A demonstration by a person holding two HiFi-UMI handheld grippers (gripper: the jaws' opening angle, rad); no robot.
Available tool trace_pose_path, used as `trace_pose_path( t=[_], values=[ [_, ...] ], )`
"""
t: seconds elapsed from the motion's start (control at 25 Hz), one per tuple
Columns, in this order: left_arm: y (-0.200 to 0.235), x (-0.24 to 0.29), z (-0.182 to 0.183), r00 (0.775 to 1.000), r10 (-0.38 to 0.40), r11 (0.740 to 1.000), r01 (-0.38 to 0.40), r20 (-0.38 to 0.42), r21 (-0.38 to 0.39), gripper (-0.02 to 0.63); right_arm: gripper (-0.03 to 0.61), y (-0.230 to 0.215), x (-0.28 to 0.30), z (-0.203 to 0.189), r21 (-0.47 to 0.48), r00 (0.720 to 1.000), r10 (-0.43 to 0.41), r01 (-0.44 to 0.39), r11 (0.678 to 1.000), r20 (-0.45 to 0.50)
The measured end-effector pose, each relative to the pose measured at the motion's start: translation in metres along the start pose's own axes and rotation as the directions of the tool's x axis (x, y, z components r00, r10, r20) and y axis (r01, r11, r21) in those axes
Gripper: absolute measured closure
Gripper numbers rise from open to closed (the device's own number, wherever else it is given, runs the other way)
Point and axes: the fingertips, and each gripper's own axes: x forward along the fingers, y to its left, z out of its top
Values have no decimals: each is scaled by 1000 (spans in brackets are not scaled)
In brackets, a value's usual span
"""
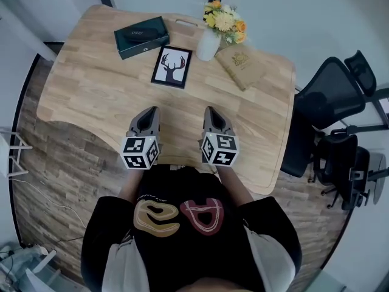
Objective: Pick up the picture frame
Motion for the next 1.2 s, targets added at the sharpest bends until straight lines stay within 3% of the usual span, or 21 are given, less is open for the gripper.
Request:
trace_pose_path(
  t=[0.24,0.6,0.88,1.2],
  values=[
    [35,28,18,1000,-12,1000,12,-11,23,592,568,10,35,19,11,999,-40,40,999,14],
    [78,76,51,999,-33,998,35,-38,49,592,565,19,89,30,-1,996,-83,83,997,-44],
    [103,118,45,994,-42,999,44,-103,14,592,565,20,128,47,-19,992,-116,115,993,-43],
    [116,166,38,985,-60,997,66,-160,29,592,565,8,179,37,-5,983,-148,148,989,-106]
  ],
)
